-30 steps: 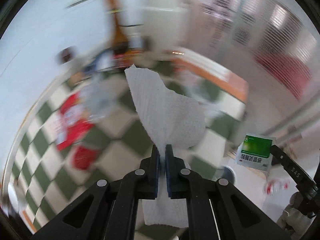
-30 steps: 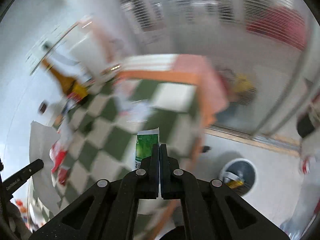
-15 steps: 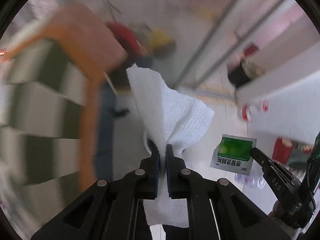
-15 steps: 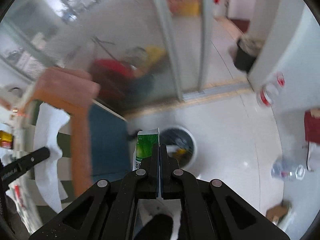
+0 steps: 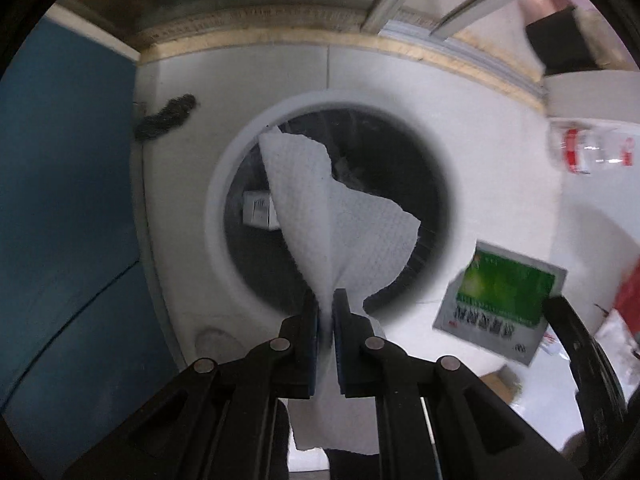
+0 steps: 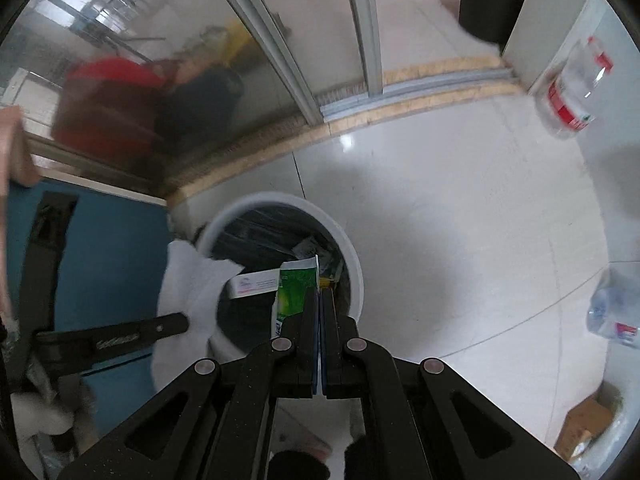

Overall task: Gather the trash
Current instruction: 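Carry the tissue and green sachet over the bin and open both tools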

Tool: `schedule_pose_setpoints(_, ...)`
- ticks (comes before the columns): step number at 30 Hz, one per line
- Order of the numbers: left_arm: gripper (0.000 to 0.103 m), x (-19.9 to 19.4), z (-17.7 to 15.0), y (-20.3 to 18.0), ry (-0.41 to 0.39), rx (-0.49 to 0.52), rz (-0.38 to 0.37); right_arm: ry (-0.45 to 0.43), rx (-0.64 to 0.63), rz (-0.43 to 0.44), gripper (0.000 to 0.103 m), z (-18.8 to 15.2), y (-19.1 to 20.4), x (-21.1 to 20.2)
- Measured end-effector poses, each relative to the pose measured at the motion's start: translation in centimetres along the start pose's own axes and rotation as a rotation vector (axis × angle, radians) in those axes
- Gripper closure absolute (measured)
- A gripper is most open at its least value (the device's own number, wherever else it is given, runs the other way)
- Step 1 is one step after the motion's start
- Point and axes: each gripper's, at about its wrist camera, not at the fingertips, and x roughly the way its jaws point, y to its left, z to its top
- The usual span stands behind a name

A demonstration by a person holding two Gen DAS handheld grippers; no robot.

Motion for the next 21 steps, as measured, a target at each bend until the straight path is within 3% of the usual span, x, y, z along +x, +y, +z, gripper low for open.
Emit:
schedule_pose_setpoints(4,0.095,4.5,2.3,-0.5,0.028,0.007,0.016,0.038,0.004,0.017,0.103,0.5,-1.2,4.4)
schedule_pose_setpoints(7,0.094,5.4,2.9,-0.5,0.024,0.016,0.047,0.062,0.009,0.025,0.103,0.6,-1.8,6.3)
schedule_pose_setpoints(9,0.077,5.3,2.9,-0.3,0.000,0.020,0.064,0.088,0.012,0.023,0.103,0.6,-1.9,7.5)
schedule_pose_setpoints(11,0.010,4.9,2.7,0.1,-0.025,0.012,0.066,0.112,0.012,0.013,0.098,0.7,-1.8,7.9)
schedule_pose_setpoints(12,0.008,4.2,2.4,0.3,-0.048,0.013,0.079,0.135,0.007,0.000,0.096,0.7,-1.6,8.3)
schedule_pose_setpoints(13,0.008,3.8,2.2,0.4,-0.060,0.015,0.098,0.143,0.005,-0.006,0.084,0.6,-1.5,8.1)
schedule_pose_setpoints(14,0.008,3.2,1.9,0.5,-0.069,0.018,0.116,0.144,0.005,-0.005,0.067,0.5,-1.4,7.9)
schedule_pose_setpoints(16,0.008,1.9,1.3,0.8,-0.097,0.021,0.137,0.140,0.001,-0.014,0.051,0.4,-1.3,7.4)
schedule_pose_setpoints(18,0.008,0.5,0.5,1.0,-0.133,0.022,0.173,0.132,-0.025,-0.034,0.046,0.1,-1.0,6.7)
schedule_pose_setpoints(19,0.008,-0.3,0.0,1.0,-0.153,0.023,0.190,0.128,-0.037,-0.047,0.037,0.0,-0.9,6.2)
schedule_pose_setpoints(20,0.008,-1.4,-0.8,1.1,-0.175,0.021,0.209,0.122,-0.052,-0.065,0.021,0.0,-0.8,5.8)
schedule_pose_setpoints(21,0.008,-2.0,-1.2,1.1,-0.186,0.018,0.219,0.112,-0.073,-0.087,0.014,-0.2,-0.5,5.2)
